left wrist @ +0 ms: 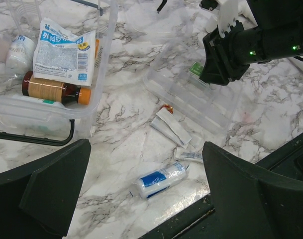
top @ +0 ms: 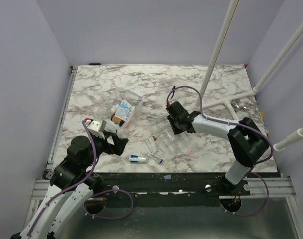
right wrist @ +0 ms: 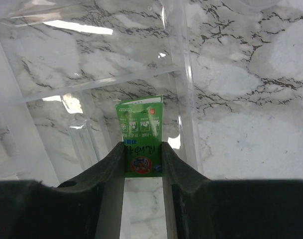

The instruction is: Organize the medicine kit

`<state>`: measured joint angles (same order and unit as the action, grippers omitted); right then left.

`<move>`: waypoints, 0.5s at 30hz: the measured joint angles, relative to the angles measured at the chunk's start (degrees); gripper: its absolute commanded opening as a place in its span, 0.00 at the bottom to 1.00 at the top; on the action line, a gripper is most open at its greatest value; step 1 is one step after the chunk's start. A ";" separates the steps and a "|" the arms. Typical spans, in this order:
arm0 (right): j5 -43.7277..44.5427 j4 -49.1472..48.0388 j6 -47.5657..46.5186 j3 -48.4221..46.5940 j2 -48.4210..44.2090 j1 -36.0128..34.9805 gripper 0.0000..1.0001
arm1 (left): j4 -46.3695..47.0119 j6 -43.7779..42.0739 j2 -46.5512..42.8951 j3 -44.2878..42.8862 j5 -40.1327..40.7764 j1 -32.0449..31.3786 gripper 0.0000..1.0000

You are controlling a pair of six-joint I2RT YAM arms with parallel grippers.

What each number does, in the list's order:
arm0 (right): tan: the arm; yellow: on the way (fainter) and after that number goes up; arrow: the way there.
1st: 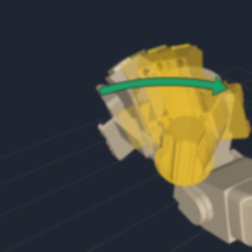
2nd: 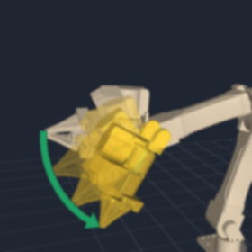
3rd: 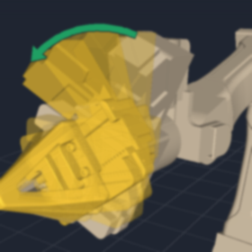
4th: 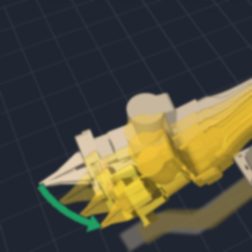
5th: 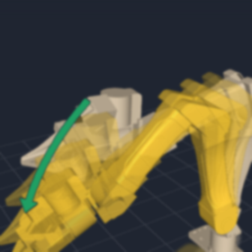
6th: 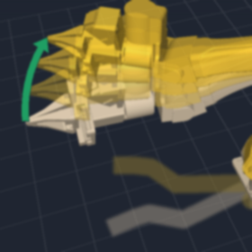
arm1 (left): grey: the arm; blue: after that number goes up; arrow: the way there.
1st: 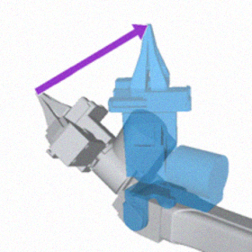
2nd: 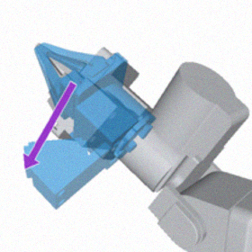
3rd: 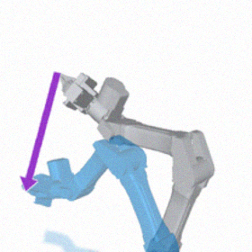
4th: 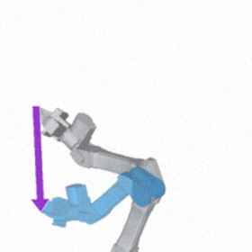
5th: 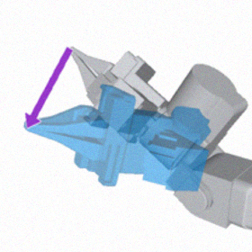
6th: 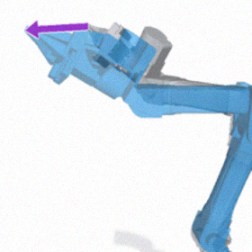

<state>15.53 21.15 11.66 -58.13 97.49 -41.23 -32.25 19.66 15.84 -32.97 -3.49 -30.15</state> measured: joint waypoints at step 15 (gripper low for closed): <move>-0.52 0.37 -0.83 -2.36 1.09 0.00 0.52 | 0.04 0.02 0.22 0.00 0.00 0.00 0.98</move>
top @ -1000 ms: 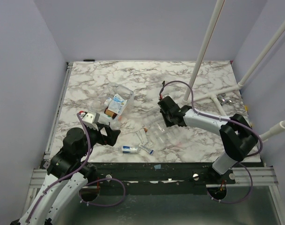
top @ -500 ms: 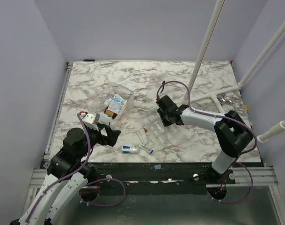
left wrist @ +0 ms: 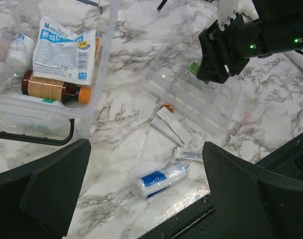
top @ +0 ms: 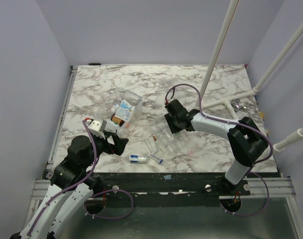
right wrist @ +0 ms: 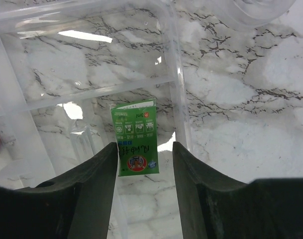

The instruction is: Organize the medicine kit

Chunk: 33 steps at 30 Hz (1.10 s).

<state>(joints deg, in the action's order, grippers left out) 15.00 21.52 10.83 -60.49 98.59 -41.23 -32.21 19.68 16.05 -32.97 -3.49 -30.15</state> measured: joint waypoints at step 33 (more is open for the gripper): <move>-11.98 1.20 7.41 0.11 -11.02 -14.84 0.63 | -0.04 0.33 2.51 0.02 0.70 0.00 0.98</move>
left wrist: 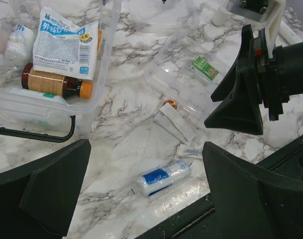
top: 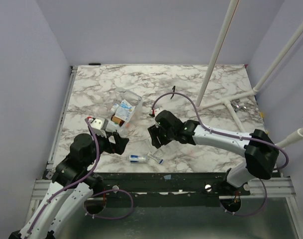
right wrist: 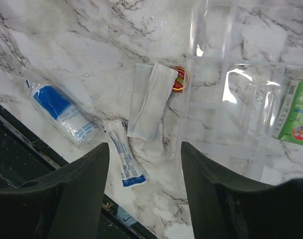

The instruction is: Organize the medicine kit

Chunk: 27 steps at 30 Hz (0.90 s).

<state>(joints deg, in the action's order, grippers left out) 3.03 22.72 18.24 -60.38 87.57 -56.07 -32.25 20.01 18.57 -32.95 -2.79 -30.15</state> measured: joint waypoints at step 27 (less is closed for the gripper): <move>10.58 -3.63 15.98 -4.55 16.06 -6.45 0.61 | -0.02 0.17 -2.05 -0.02 1.14 -0.11 0.98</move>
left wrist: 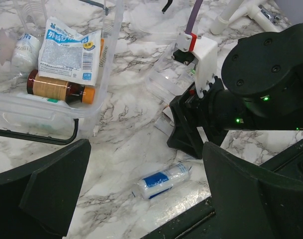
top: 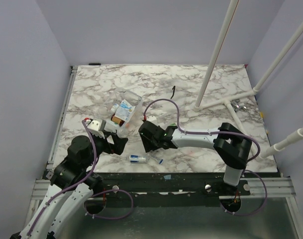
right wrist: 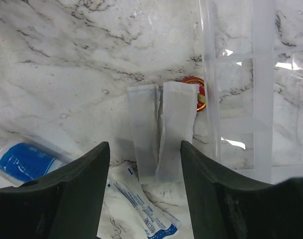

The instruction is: Organize the medicine kit

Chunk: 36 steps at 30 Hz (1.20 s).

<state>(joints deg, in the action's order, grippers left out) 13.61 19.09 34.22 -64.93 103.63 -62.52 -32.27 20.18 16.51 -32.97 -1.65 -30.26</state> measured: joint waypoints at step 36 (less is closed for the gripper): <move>10.54 7.54 3.80 -5.03 4.96 -1.64 0.67 | 0.00 -0.04 -2.25 0.02 0.09 -0.24 0.98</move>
<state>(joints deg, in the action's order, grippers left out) 24.14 26.63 38.02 -69.95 108.60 -64.16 -32.27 20.14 14.26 -32.95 -1.56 -30.50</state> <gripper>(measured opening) 0.671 0.984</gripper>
